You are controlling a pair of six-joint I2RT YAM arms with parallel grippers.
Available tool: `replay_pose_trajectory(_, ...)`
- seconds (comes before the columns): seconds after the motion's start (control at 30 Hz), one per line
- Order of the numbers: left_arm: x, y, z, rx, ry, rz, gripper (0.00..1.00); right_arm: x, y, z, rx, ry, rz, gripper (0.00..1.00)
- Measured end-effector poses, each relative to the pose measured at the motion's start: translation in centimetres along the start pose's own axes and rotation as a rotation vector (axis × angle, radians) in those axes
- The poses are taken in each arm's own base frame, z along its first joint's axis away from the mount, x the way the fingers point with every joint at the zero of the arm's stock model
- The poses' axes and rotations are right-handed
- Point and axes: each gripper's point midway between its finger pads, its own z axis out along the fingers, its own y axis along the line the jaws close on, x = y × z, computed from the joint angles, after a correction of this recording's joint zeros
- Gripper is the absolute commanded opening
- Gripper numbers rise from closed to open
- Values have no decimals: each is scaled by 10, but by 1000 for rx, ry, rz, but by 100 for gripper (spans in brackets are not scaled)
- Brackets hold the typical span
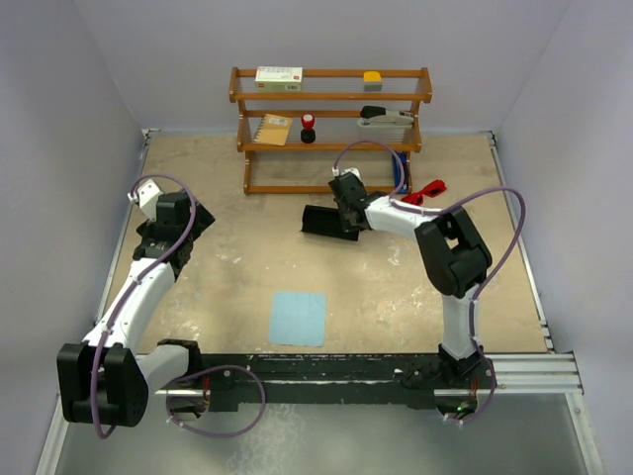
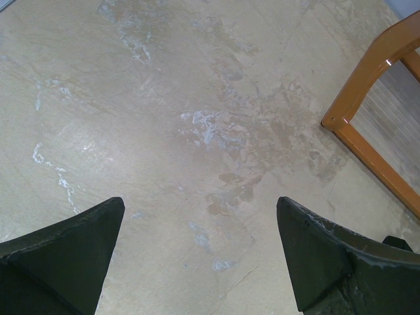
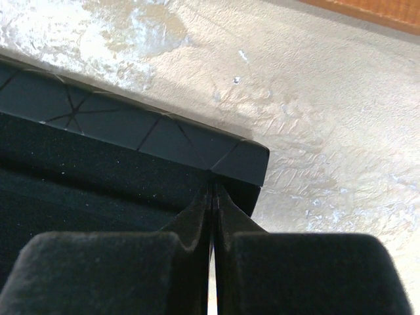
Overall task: Organize the sunglasses
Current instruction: Adjust the sunglasses case at the center of the board.
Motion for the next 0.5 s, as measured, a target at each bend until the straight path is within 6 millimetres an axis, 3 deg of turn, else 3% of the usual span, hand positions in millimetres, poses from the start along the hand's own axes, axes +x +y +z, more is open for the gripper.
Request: replay_pose_trajectory(0.5, 0, 0, 0, 0, 2, 1, 96, -20, -12, 1, 10, -32, 29, 0)
